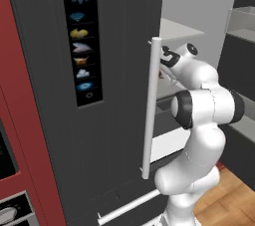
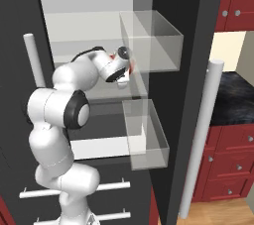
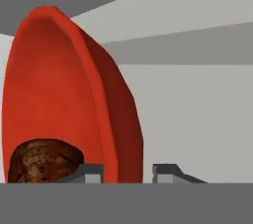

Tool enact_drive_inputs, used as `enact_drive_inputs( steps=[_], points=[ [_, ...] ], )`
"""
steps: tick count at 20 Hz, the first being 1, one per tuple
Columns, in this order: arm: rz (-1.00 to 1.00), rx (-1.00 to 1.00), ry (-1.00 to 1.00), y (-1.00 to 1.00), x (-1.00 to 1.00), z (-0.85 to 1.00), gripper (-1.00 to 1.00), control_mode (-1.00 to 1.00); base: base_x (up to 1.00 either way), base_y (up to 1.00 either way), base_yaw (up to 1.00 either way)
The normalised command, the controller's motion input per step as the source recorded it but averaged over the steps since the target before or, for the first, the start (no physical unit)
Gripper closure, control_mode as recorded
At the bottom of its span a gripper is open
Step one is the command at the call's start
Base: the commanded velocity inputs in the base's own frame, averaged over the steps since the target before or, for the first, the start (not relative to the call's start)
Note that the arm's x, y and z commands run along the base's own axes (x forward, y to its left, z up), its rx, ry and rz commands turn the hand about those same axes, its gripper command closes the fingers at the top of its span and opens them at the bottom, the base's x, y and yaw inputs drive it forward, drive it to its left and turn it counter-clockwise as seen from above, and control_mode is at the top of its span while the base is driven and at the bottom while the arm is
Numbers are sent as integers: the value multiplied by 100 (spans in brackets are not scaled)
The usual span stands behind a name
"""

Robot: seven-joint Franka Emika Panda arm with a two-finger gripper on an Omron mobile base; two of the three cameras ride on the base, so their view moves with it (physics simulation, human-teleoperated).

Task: Place one of the steaks on the plate and the other in the bowl. Then place the bowl in the fridge.

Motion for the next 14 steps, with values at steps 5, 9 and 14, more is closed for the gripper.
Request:
enact_drive_inputs(
  steps=[5,9,14],
  points=[
    [0,-5,-23,4,-44,14,-100,-100,0,0,0],
    [0,-7,-26,1,-84,57,-100,-100,0,0,0],
    [0,-13,-6,13,-100,56,-100,-100,0,0,0]
  ],
)
